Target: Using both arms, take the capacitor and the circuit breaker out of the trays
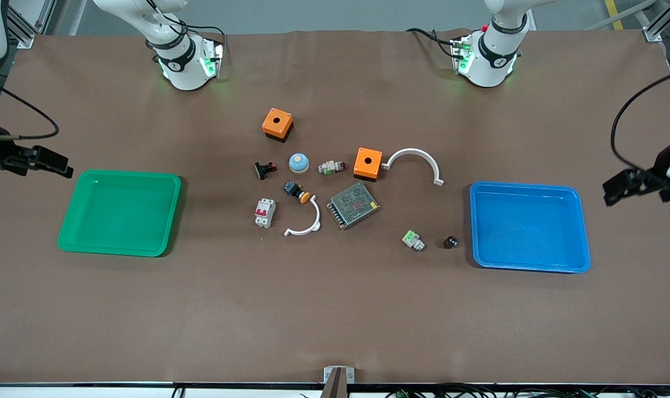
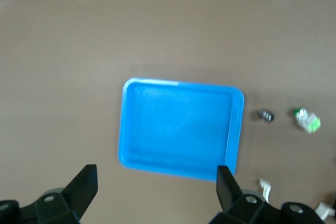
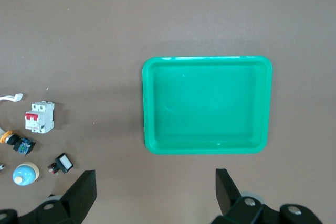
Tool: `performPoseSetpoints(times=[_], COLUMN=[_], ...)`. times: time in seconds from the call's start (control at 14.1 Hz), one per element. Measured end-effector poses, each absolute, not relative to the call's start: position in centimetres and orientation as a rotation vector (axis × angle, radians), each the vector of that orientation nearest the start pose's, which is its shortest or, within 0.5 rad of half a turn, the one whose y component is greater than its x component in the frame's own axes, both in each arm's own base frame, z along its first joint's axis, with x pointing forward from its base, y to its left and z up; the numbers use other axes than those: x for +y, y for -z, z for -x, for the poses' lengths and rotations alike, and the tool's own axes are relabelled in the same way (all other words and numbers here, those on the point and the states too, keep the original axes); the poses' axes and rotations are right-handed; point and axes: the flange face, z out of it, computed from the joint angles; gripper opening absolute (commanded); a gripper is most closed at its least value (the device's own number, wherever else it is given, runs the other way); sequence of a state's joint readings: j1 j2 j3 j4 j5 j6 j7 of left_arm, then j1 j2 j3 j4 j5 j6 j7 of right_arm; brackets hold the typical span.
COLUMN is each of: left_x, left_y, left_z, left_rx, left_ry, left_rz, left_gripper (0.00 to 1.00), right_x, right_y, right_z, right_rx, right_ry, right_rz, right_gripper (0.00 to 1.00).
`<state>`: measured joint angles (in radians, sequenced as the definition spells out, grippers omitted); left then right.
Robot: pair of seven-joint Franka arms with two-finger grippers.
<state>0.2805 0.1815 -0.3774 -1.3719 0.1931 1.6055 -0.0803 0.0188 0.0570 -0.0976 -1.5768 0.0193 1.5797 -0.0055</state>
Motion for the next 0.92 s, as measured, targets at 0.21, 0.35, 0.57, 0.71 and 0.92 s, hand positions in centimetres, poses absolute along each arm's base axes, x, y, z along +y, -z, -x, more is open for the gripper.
performPoseSetpoints(times=[0.21, 0.35, 0.57, 0.71, 0.92], left_x=[-3.3, -3.5, -3.1, -3.7, -4.6], left_y=[-65.5, -66.5, -67.0, -66.8, -66.4], left_z=[-57.8, -55.7, -53.6, -52.5, -51.8], left_rx=[0.069, 0.055, 0.035, 0.034, 0.026], left_ry=[0.07, 0.041, 0.021, 0.005, -0.012], left_rz=[3.048, 3.088, 3.1, 3.097, 3.095], left_gripper=[1.0, 1.0, 1.0, 1.0, 1.0], right_x=[-4.2, -3.8, -3.2, -3.1, -3.0], right_y=[-60.7, -61.4, -62.4, -62.7, -62.5], right_z=[-55.1, -54.4, -53.1, -52.4, -52.2], right_rx=[0.11, 0.097, 0.081, 0.077, 0.075], right_ry=[-0.077, -0.061, -0.044, -0.038, -0.043], right_rz=[3.118, 3.117, 3.115, 3.114, 3.114], right_gripper=[1.0, 1.0, 1.0, 1.0, 1.0])
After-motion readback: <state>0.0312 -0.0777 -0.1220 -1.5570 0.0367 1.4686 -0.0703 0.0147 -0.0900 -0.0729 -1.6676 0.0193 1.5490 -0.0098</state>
